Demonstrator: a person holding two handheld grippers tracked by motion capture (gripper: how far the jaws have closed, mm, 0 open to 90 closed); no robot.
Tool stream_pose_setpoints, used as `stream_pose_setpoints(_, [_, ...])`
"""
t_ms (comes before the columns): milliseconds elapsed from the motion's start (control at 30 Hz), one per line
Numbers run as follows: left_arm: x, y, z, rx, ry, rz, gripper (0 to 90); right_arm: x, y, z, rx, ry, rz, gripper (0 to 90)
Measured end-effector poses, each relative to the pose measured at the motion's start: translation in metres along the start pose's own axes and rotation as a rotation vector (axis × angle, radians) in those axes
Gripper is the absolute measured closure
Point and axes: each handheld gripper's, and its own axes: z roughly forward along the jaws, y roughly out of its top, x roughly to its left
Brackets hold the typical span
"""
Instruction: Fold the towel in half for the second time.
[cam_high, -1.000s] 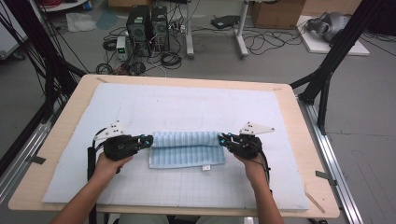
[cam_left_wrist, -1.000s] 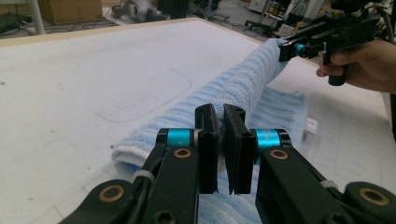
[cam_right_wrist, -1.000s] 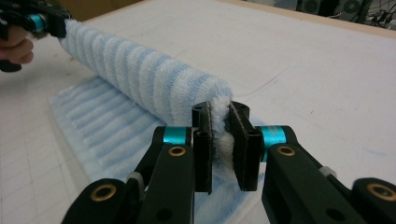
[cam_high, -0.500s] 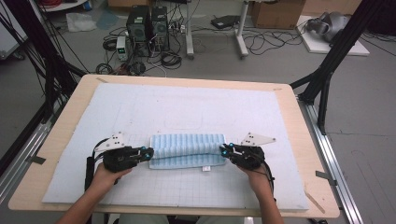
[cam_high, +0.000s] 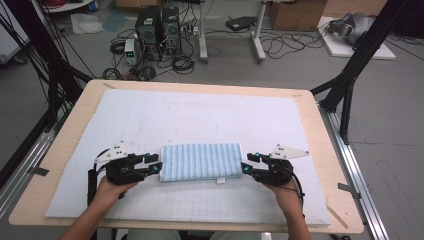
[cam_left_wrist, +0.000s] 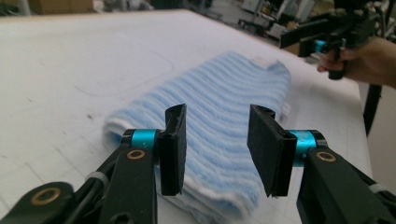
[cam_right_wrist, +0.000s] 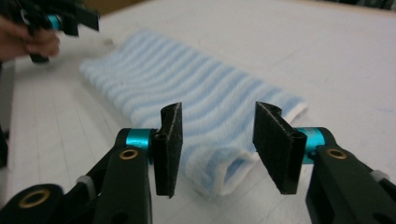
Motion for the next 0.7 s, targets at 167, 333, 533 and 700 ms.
stream_pose_setpoints(167, [0.003,0.004,0.010,0.027,0.054,0.001,56.8,0.007,0.008,0.010,0.005,-0.075,0.001,52.7])
stream_pose_setpoints(333, [0.003,-0.002,0.034,0.144,0.082,-0.002,58.8,0.016,0.005,0.041,0.142,-0.113,-0.041,61.4])
stream_pose_setpoints(533, [0.000,-0.007,0.047,0.283,0.135,-0.012,64.6,0.023,-0.007,0.050,0.295,-0.098,-0.127,67.6])
stream_pose_setpoints(700, [-0.002,-0.005,0.047,0.313,0.158,0.006,66.0,0.024,-0.008,0.047,0.302,-0.078,-0.127,64.9])
